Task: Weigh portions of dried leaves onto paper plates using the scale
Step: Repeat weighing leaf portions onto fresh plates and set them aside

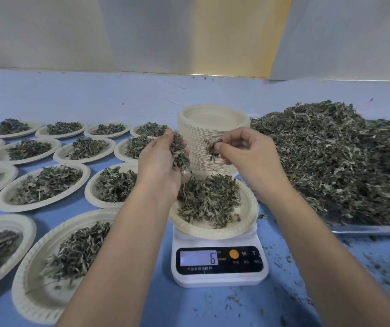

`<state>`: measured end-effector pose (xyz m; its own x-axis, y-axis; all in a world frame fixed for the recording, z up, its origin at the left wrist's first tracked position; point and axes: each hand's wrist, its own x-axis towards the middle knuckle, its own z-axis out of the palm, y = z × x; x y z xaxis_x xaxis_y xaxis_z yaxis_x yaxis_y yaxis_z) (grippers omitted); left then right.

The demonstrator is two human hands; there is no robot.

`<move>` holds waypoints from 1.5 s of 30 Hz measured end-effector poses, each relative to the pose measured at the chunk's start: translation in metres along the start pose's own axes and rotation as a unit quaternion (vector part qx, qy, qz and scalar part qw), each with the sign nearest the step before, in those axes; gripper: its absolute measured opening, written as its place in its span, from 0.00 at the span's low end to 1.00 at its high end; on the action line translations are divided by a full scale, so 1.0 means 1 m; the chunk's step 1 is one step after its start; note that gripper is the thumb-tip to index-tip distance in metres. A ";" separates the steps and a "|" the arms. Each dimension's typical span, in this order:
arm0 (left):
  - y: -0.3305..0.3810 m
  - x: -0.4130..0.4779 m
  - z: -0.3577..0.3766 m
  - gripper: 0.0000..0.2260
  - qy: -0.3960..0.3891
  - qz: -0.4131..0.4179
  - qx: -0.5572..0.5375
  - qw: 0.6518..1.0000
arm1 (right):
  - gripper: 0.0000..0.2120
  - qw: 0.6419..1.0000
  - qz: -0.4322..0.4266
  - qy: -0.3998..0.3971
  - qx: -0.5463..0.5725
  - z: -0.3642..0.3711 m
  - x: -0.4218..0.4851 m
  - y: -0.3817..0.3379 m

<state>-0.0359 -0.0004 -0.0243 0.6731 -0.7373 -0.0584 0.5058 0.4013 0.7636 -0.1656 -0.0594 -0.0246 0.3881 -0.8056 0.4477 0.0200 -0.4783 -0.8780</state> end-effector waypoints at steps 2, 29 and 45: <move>0.000 0.001 -0.001 0.11 0.000 0.001 0.003 1.000 | 0.06 1.000 -0.001 -0.003 -0.028 -0.001 0.000 0.003; -0.001 -0.004 0.004 0.07 0.004 -0.028 -0.027 0.999 | 0.04 0.997 0.006 -0.023 -0.075 -0.002 -0.001 0.007; -0.009 -0.012 0.017 0.10 0.016 -0.072 -0.027 0.997 | 0.07 0.993 -0.008 -0.109 0.048 0.019 -0.012 -0.004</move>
<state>-0.0582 -0.0042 -0.0197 0.6086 -0.7714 -0.1857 0.6261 0.3231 0.7097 -0.1522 -0.0412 -0.0295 0.5775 -0.6982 0.4231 0.1112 -0.4462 -0.8880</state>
